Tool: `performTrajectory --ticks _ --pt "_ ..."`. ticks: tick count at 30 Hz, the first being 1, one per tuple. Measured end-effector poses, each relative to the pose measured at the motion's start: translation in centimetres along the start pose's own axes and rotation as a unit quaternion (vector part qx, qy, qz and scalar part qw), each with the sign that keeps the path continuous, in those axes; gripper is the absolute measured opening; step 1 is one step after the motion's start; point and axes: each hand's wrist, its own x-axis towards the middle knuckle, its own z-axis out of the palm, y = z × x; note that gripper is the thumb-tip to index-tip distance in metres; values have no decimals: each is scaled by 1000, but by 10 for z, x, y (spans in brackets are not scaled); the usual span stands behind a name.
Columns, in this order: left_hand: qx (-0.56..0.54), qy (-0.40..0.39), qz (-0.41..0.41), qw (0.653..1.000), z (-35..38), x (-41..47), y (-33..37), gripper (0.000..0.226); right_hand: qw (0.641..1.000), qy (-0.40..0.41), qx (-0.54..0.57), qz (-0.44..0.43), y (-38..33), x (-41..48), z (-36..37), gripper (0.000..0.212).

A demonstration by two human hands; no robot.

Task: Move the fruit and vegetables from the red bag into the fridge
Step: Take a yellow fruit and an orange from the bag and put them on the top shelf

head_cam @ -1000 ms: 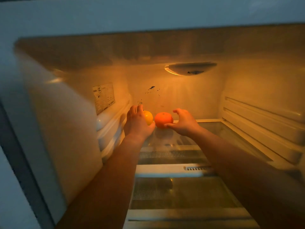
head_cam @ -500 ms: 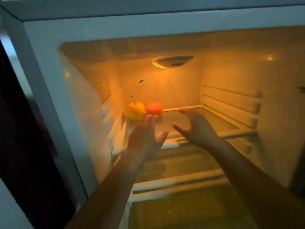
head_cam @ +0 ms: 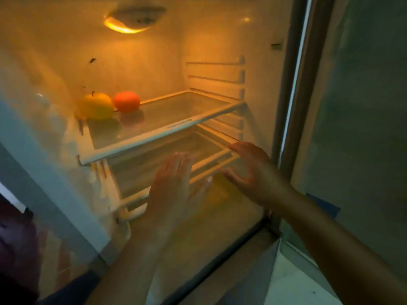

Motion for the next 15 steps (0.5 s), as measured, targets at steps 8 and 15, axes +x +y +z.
performTrajectory --ticks 8,15 --pt "-42 -77 -11 996 31 -74 65 70 993 -35 26 109 2 -128 -47 54" --pt "-92 -134 -48 986 57 -144 176 73 986 -63 10 154 23 -248 -111 57"
